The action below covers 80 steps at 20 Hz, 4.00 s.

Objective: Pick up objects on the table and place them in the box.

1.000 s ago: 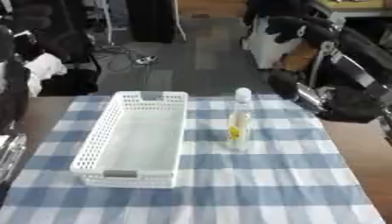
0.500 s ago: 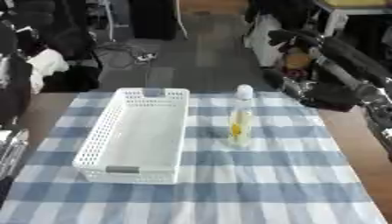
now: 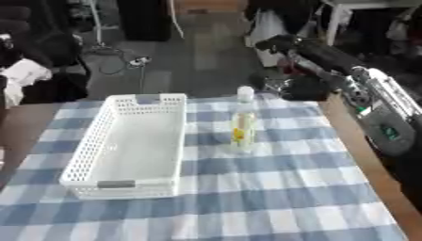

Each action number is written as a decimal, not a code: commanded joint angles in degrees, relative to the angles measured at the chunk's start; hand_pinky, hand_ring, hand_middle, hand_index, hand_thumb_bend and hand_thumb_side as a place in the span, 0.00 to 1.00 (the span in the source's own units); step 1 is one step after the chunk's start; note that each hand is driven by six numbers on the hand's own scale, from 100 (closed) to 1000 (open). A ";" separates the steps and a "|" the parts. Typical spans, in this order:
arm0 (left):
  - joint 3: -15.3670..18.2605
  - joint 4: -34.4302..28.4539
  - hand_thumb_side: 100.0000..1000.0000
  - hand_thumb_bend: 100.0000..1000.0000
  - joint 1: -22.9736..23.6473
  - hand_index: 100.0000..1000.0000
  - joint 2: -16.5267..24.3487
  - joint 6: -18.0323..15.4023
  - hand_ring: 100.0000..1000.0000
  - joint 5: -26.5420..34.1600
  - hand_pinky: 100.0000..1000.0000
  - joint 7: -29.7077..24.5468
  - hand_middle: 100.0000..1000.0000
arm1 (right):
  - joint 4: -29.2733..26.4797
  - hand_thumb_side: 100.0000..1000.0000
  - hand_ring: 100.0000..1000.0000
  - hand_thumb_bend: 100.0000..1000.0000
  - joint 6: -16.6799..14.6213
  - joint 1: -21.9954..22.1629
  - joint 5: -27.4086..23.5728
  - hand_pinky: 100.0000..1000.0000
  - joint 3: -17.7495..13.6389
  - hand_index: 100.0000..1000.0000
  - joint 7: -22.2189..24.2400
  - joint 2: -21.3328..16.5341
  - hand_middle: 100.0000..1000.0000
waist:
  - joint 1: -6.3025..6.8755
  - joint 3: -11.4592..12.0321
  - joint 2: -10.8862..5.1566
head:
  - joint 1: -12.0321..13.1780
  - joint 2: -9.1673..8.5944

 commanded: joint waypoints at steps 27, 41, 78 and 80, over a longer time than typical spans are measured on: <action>0.41 -0.13 0.97 0.19 -1.09 0.73 0.60 0.58 0.39 -0.11 0.44 -0.50 0.79 | 3.73 1.00 0.85 0.33 -4.73 -1.07 2.47 1.00 1.53 0.97 5.56 2.19 0.89 | 0.03 0.36 0.21 | 1.90 -0.37; 0.29 -0.27 0.97 0.19 -1.46 0.73 0.48 0.57 0.39 0.02 0.44 -0.62 0.79 | 15.02 1.00 0.77 0.34 -4.44 -2.30 0.27 0.96 -0.36 0.97 1.74 4.55 0.83 | 0.08 0.54 0.60 | 0.70 -1.11; 0.25 -0.57 0.97 0.18 -2.40 0.73 0.03 0.58 0.39 0.16 0.45 -0.75 0.79 | 31.47 1.00 0.81 0.31 -5.15 -2.32 7.62 1.00 -3.24 0.97 -2.67 8.97 0.86 | 0.19 1.00 1.50 | 0.27 -2.38; 0.27 -0.61 0.97 0.19 -2.57 0.73 -0.02 0.56 0.39 0.16 0.45 -0.73 0.79 | 32.84 1.00 0.81 0.36 -5.27 -2.44 8.68 1.00 -3.72 0.97 -3.35 9.14 0.86 | 0.23 1.00 1.72 | 0.31 -2.46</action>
